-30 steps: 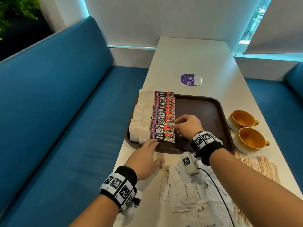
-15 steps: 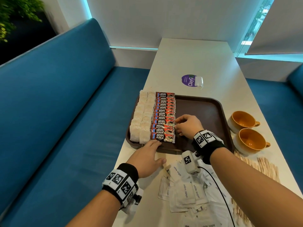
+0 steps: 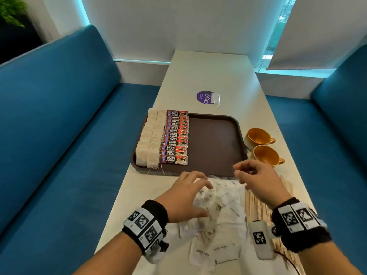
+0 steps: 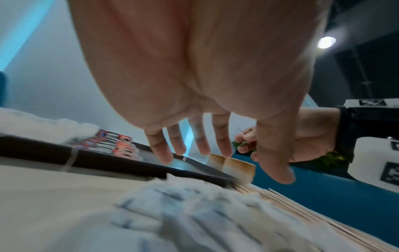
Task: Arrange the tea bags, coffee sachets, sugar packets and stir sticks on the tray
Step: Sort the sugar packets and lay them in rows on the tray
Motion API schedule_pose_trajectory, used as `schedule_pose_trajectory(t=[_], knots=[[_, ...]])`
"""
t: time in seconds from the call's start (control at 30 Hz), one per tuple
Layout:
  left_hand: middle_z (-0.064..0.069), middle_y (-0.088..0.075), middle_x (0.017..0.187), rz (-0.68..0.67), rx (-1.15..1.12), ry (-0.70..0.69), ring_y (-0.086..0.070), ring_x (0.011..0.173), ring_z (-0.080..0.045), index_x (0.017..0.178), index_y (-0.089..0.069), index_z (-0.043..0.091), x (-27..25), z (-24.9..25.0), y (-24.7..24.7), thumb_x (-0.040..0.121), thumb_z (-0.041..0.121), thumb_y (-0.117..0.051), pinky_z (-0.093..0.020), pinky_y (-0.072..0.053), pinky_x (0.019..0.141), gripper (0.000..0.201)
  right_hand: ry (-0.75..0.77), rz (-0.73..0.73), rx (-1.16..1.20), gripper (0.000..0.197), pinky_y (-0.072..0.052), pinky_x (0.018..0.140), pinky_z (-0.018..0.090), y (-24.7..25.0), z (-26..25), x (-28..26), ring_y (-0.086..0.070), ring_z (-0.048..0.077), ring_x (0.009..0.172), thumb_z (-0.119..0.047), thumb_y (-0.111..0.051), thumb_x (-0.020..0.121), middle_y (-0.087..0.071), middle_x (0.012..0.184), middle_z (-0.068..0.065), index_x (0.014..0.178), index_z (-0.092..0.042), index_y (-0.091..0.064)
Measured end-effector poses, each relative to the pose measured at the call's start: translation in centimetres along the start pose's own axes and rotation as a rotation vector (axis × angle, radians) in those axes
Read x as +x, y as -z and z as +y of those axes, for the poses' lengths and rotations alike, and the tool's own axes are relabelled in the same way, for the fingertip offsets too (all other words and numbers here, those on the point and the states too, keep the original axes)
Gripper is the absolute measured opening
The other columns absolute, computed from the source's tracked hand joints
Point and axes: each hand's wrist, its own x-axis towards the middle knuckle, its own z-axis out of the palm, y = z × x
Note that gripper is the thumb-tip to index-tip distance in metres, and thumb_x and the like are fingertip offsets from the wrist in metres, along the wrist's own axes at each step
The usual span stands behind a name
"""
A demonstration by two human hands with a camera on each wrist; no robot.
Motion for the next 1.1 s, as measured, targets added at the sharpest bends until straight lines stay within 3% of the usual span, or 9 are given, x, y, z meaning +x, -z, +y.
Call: schedule_pose_trajectory(t=[0.17,0.23,0.37,0.47,0.57,0.67,0.87,0.97,1.1], knots=[[0.015,0.0,0.166,-0.187,0.2,-0.052,0.008,0.154,-0.025,0.15,-0.024,0.048,2.6,3.8,-3.8,0.06,0.07,-0.084,-0.059,-0.013,0.123,0.11,-0.09,-0.044,-0.151,0.017,-0.048,0.054,0.019,0.9,6.4,-5.4,-0.059,0.005,0.056,-0.015,-0.076,0.088,-0.068,0.079,-0.001,0.088,-0.031,-0.075],[0.015,0.01,0.167,-0.26,0.258,-0.042,0.019,0.153,-0.03,0.152,-0.015,0.052,3.7,5.0,-4.3,0.056,0.071,-0.085,-0.063,-0.004,0.121,0.121,-0.08,-0.087,-0.265,0.021,-0.045,0.06,0.018,1.1,8.2,-6.4,-0.06,0.005,0.067,-0.02,-0.077,0.087,-0.065,0.085,-0.002,0.093,-0.04,-0.074],[0.011,0.021,0.167,-0.385,0.437,-0.009,0.026,0.151,-0.036,0.154,-0.001,0.055,5.4,5.7,-5.2,0.051,0.074,-0.085,-0.066,0.008,0.118,0.134,-0.02,-0.181,-0.445,0.034,-0.045,0.079,0.022,1.6,9.6,-6.7,-0.054,0.004,0.087,-0.036,-0.072,0.091,-0.052,0.1,-0.007,0.12,-0.052,-0.063],[0.01,0.025,0.166,-0.432,0.489,0.019,0.027,0.151,-0.038,0.151,0.006,0.06,5.4,5.2,-5.7,0.049,0.079,-0.083,-0.069,0.009,0.116,0.137,0.017,-0.219,-0.536,0.036,-0.043,0.08,0.022,1.5,10.0,-6.5,-0.051,-0.001,0.091,-0.043,-0.067,0.094,-0.045,0.103,-0.011,0.128,-0.051,-0.059],[0.012,0.024,0.166,-0.432,0.488,0.033,0.026,0.151,-0.037,0.15,0.005,0.06,4.6,4.9,-5.5,0.051,0.081,-0.08,-0.072,0.008,0.115,0.133,0.025,-0.205,-0.578,0.036,-0.051,0.087,0.028,1.2,10.4,-6.4,-0.058,0.009,0.1,-0.047,-0.065,0.094,-0.044,0.105,-0.011,0.129,-0.052,-0.056],[0.013,0.025,0.166,-0.422,0.461,0.06,0.028,0.151,-0.036,0.151,0.003,0.06,3.2,4.4,-4.9,0.054,0.079,-0.08,-0.072,0.01,0.116,0.129,0.027,-0.193,-0.59,0.035,-0.053,0.087,0.029,1.1,10.6,-6.6,-0.056,0.008,0.097,-0.046,-0.064,0.094,-0.043,0.103,-0.013,0.128,-0.051,-0.057],[0.015,0.029,0.164,-0.401,0.402,0.104,0.034,0.148,-0.034,0.15,0.005,0.062,0.9,2.2,-4.2,0.054,0.079,-0.08,-0.072,0.016,0.114,0.129,0.049,-0.182,-0.555,0.037,-0.053,0.083,0.028,0.9,9.7,-6.8,-0.054,0.006,0.09,-0.036,-0.065,0.094,-0.043,0.101,-0.015,0.129,-0.048,-0.057],[0.016,0.027,0.165,-0.389,0.385,0.111,0.034,0.148,-0.032,0.149,0.012,0.063,0.6,2.1,-4.0,0.055,0.077,-0.081,-0.072,0.015,0.114,0.133,0.115,-0.222,-0.568,0.043,-0.05,0.087,0.027,-0.4,8.1,-6.2,-0.052,0.007,0.098,-0.028,-0.059,0.096,-0.042,0.103,-0.014,0.134,-0.049,-0.052],[0.02,0.022,0.165,-0.353,0.355,0.124,0.029,0.151,-0.03,0.155,0.009,0.049,0.3,1.9,-4.1,0.054,0.075,-0.084,-0.068,0.013,0.116,0.14,0.158,-0.303,-0.666,0.067,-0.045,0.098,0.032,-2.5,6.6,-5.0,-0.041,0.015,0.111,-0.014,-0.05,0.09,-0.041,0.114,-0.009,0.146,-0.049,-0.038]])
